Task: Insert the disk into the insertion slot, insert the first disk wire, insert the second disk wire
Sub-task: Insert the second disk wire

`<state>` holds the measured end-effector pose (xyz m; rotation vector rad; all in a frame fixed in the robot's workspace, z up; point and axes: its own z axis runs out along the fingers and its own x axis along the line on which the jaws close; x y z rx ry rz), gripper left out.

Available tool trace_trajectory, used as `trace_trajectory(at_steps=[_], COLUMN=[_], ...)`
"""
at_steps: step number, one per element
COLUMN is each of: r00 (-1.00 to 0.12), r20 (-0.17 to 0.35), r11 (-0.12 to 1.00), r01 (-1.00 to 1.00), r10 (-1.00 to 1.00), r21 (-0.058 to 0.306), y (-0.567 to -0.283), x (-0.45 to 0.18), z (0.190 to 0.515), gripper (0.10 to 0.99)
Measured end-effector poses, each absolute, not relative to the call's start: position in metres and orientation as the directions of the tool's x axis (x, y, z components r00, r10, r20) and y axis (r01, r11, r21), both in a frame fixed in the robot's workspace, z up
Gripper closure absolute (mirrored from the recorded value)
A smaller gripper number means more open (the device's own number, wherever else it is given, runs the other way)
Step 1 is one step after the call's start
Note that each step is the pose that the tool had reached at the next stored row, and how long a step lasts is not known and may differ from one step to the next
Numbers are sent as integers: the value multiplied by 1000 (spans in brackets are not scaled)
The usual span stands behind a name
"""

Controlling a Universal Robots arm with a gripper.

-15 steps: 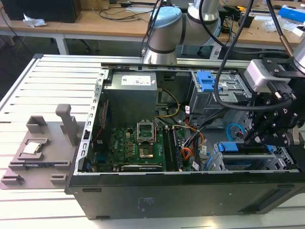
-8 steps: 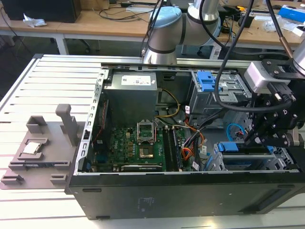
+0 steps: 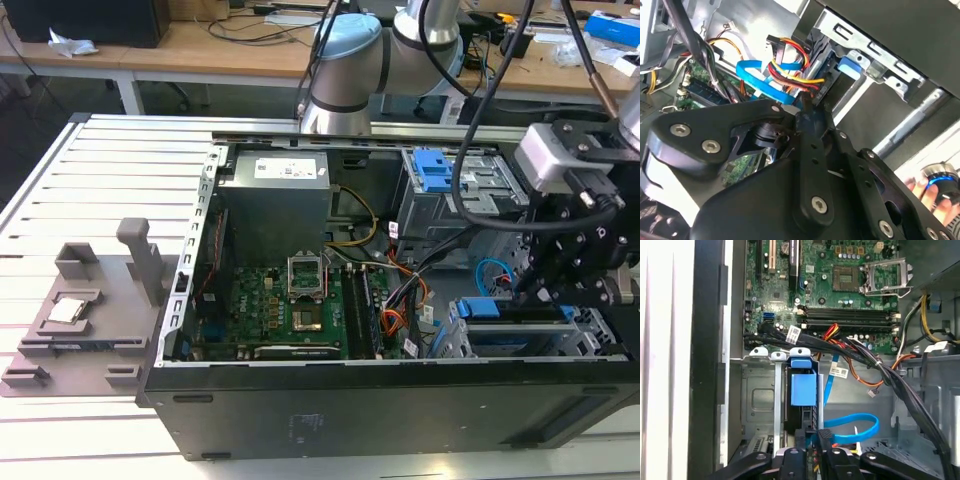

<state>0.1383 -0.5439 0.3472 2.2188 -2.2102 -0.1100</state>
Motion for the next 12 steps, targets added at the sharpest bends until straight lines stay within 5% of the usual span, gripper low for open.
trace_trajectory(at_steps=[4, 6, 12], r00=[3, 3, 3], r20=[-44, -42, -42], r11=[-5, -5, -5], r01=[-998, -998, -998], r10=[-999, -999, -999], r21=[55, 55, 55], y=[-544, -544, -544], x=[138, 138, 138], z=[360, 370, 385], gripper=[859, 980, 980])
